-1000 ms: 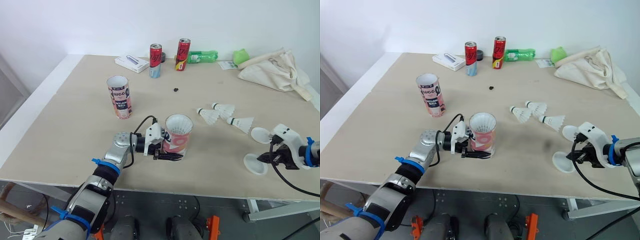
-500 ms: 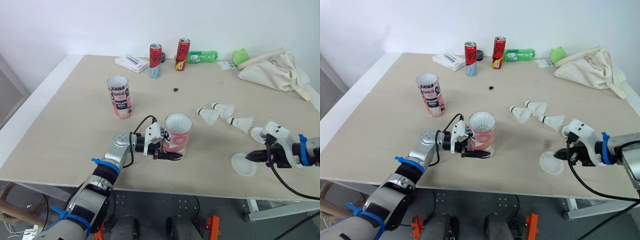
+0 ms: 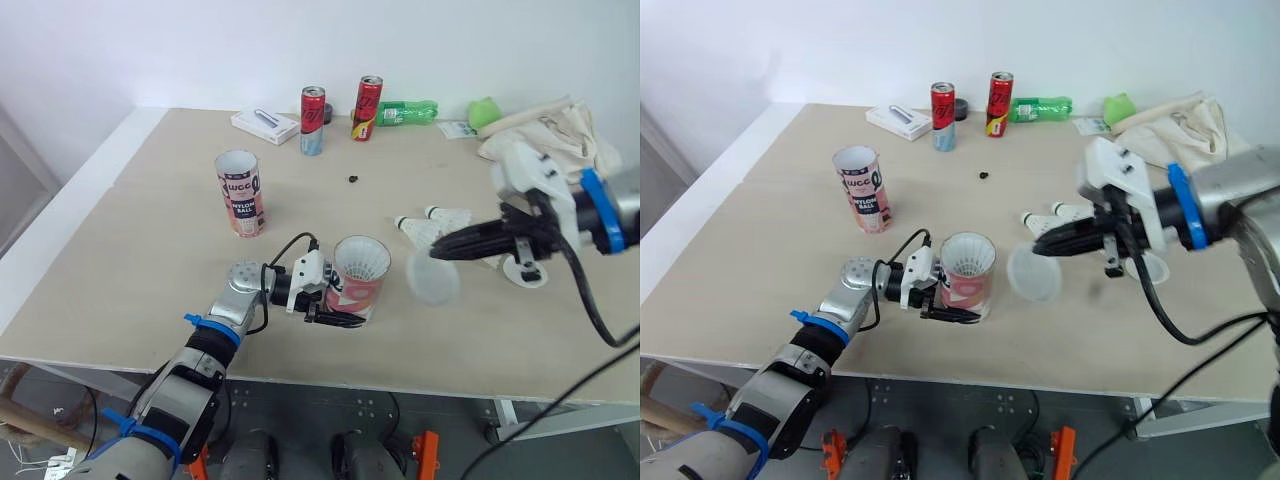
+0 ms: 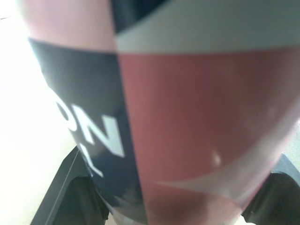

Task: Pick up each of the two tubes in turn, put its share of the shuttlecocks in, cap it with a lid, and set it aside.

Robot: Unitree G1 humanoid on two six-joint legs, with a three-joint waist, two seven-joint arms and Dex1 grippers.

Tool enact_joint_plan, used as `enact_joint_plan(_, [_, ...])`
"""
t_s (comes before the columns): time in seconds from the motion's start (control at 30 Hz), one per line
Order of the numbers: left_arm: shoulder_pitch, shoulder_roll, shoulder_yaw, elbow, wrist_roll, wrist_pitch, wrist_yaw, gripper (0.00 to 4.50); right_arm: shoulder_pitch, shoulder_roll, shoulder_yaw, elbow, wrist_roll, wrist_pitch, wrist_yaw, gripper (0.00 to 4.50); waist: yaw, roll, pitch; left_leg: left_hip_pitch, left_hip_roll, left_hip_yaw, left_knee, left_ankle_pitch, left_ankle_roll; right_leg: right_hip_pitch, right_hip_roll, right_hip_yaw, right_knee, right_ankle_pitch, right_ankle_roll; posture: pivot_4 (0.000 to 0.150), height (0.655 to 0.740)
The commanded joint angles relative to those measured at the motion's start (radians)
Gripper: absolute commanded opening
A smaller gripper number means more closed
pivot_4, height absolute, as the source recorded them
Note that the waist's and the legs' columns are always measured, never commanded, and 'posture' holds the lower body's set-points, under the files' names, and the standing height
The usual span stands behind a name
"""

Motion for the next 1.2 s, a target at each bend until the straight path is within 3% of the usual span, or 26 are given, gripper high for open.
enact_joint_plan(0.03, [-0.004,0.004,-0.024,0.010,0.009,0.051,-0.033,2.78,-0.131,0.037,0.102,0.044,-0.085,-0.075,0.069,0.06,0.001,0.000,0.000,-0.001,0.000,0.000,0.000,0.000,0.000,-0.001,0.000,0.000,0.000,0.000,0.000,0.150,0.7400])
enact_joint_plan(0.2, [0.004,0.039,-0.075,0.000,0.047,0.114,-0.085,2.78,-0.285,0.140,0.247,0.164,-0.232,-0.201,0.132,0.06,-0.001,0.000,0.000,-0.002,0.000,0.001,0.000,0.000,0.000,-0.003,0.001,0.000,0.000,0.000,0.000,0.150,0.7400])
enact_joint_plan(0.5, [-0.034,0.060,-0.099,0.021,0.074,0.115,-0.074,2.78,-0.404,0.258,0.323,0.248,-0.345,-0.345,0.194,0.06,-0.001,0.000,0.000,-0.002,0.002,0.001,0.000,-0.001,0.000,-0.003,0.001,-0.001,0.002,0.000,-0.002,0.150,0.7400])
enact_joint_plan(0.83, [-0.027,0.055,-0.100,0.024,0.069,0.108,-0.067,2.78,-0.354,0.293,0.338,0.130,-0.397,-0.369,0.185,0.06,-0.001,0.000,-0.001,-0.001,0.003,0.002,0.001,0.000,-0.001,-0.003,0.001,-0.003,0.002,0.002,-0.005,0.150,0.7400])
enact_joint_plan(1.2, [-0.025,0.058,-0.093,0.013,0.060,0.125,-0.066,2.78,-0.320,0.286,0.354,0.133,-0.490,-0.448,0.189,0.06,-0.001,0.000,-0.001,0.000,0.003,0.002,0.001,0.000,-0.001,-0.002,0.001,-0.003,0.002,0.002,-0.005,0.150,0.7400])
